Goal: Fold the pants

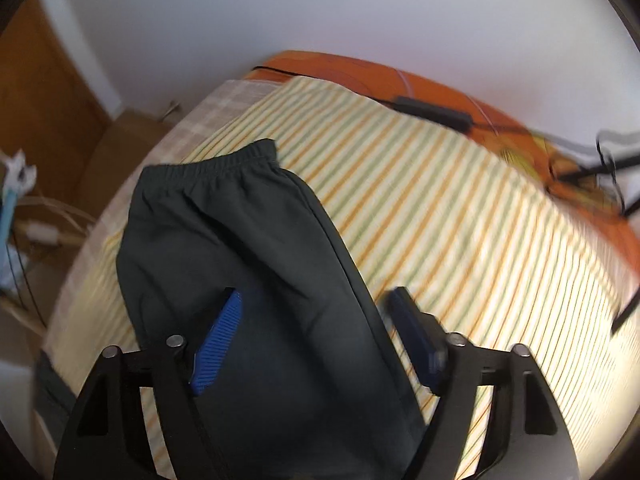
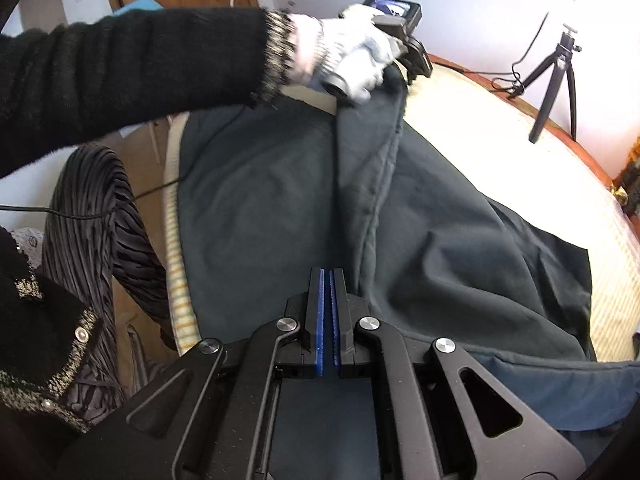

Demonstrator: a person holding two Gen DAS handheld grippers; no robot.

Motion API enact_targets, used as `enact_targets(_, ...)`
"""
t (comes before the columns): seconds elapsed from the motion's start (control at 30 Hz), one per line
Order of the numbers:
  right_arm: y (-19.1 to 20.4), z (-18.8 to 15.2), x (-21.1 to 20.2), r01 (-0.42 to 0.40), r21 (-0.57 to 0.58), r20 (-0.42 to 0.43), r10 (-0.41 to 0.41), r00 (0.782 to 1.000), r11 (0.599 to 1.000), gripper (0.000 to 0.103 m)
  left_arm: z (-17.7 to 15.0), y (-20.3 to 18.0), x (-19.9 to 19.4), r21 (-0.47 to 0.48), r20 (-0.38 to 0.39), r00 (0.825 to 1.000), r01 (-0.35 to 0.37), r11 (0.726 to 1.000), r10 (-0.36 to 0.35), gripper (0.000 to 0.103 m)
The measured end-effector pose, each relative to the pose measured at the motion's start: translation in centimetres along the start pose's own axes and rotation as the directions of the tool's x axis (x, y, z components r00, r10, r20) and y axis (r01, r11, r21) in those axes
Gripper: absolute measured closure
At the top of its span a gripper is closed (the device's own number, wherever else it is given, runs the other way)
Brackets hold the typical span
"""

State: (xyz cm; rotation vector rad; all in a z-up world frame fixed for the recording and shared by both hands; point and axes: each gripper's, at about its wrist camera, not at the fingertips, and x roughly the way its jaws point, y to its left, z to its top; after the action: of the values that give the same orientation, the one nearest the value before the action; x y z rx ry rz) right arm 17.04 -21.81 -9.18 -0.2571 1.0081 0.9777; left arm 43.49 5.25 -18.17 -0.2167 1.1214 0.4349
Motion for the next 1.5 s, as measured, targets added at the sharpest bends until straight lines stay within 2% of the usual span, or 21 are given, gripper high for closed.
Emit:
enact_targets(0.03, 0.2, 0.3, -0.1, -0.004, 0.003, 0.010, 0.004, 1.000, 1.000, 0.099, 0.0, 0.2, 0.0, -0.016, 0.010, 1.000, 0.021, 1.000, -0.021, 0.050)
enact_targets(0.07, 0.1, 0.3, -0.2, -0.006, 0.010, 0.022, 0.005, 1.000, 1.000, 0.099, 0.0, 0.2, -0.2, -0.020, 0.031, 0.999, 0.027, 0.999, -0.027, 0.075)
enact_targets(0.1, -0.1, 0.2, -0.4, -0.003, 0.016, 0.034, 0.002, 0.999, 1.000, 0.099, 0.0, 0.2, -0.3, -0.009, 0.044, 0.999, 0.019, 1.000, -0.019, 0.095)
enact_targets(0.2, -0.6, 0.0, -1.0, 0.026, 0.030, 0.054, -0.028, 0.998, 0.999, 0.099, 0.1, 1.0, -0.3, 0.002, 0.056, 0.997, 0.053, 0.999, -0.053, 0.100)
enact_targets(0.3, -1.9, -0.1, -1.5, 0.052, 0.066, 0.060, -0.056, 0.997, 0.996, 0.099, 0.2, 2.9, -0.6, -0.040, 0.055, 0.991, 0.128, 0.991, -0.126, 0.102)
enact_targets(0.43, -3.8, -0.3, -2.0, 0.097, 0.120, 0.064, -0.105, 0.992, 0.988, 0.099, 0.6, 4.6, -2.1, -0.065, 0.089, 0.986, 0.147, 0.987, -0.141, 0.102)
enact_targets(0.53, -4.3, -0.2, -2.4, 0.131, 0.134, 0.065, -0.140, 0.988, 0.982, 0.099, 0.6, 7.5, -3.9, -0.104, 0.127, 0.976, 0.191, 0.976, -0.178, 0.102)
enact_targets(0.63, -4.4, 0.0, -2.8, 0.146, 0.123, 0.067, -0.155, 0.986, 0.982, 0.099, -0.3, 10.4, -6.2, -0.093, 0.174, 0.967, 0.202, 0.975, -0.184, 0.102)
enact_targets(0.8, -3.4, 0.2, -3.0, 0.167, 0.089, 0.053, -0.172, 0.984, 0.982, 0.099, -3.6, 17.0, -9.1, -0.155, 0.216, 0.953, 0.250, 0.956, -0.214, 0.102)
enact_targets(0.87, -2.9, 0.3, -3.2, 0.179, 0.079, 0.047, -0.183, 0.982, 0.981, 0.100, -4.8, 19.0, -8.9, -0.190, 0.220, 0.950, 0.263, 0.946, -0.220, 0.102)
enact_targets(1.07, -1.1, 0.0, -3.9, 0.198, 0.052, 0.010, -0.199, 0.980, 0.979, 0.100, -10.6, 23.5, -9.0, -0.262, 0.208, 0.948, 0.292, 0.920, -0.242, 0.102)
enact_targets(1.2, 0.7, -0.5, -4.5, 0.202, 0.024, -0.020, -0.202, 0.979, 0.979, 0.100, -14.1, 25.1, -9.0, -0.307, 0.194, 0.938, 0.336, 0.891, -0.287, 0.102)
enact_targets(1.33, 2.0, -1.0, -5.4, 0.203, 0.012, -0.027, -0.202, 0.979, 0.979, 0.101, -16.4, 26.3, -8.5, -0.291, 0.180, 0.947, 0.309, 0.905, -0.265, 0.102)
enact_targets(1.4, 2.0, -1.3, -5.5, 0.208, 0.011, -0.007, -0.208, 0.978, 0.978, 0.100, -16.9, 26.6, -7.5, -0.272, 0.136, 0.946, 0.321, 0.907, -0.294, 0.101)
enact_targets(1.5, 1.0, -1.9, -4.4, 0.170, 0.037, -0.039, -0.168, 0.985, 0.985, 0.100, -17.5, 26.6, -7.5, -0.249, 0.131, 0.949, 0.311, 0.917, -0.286, 0.100)
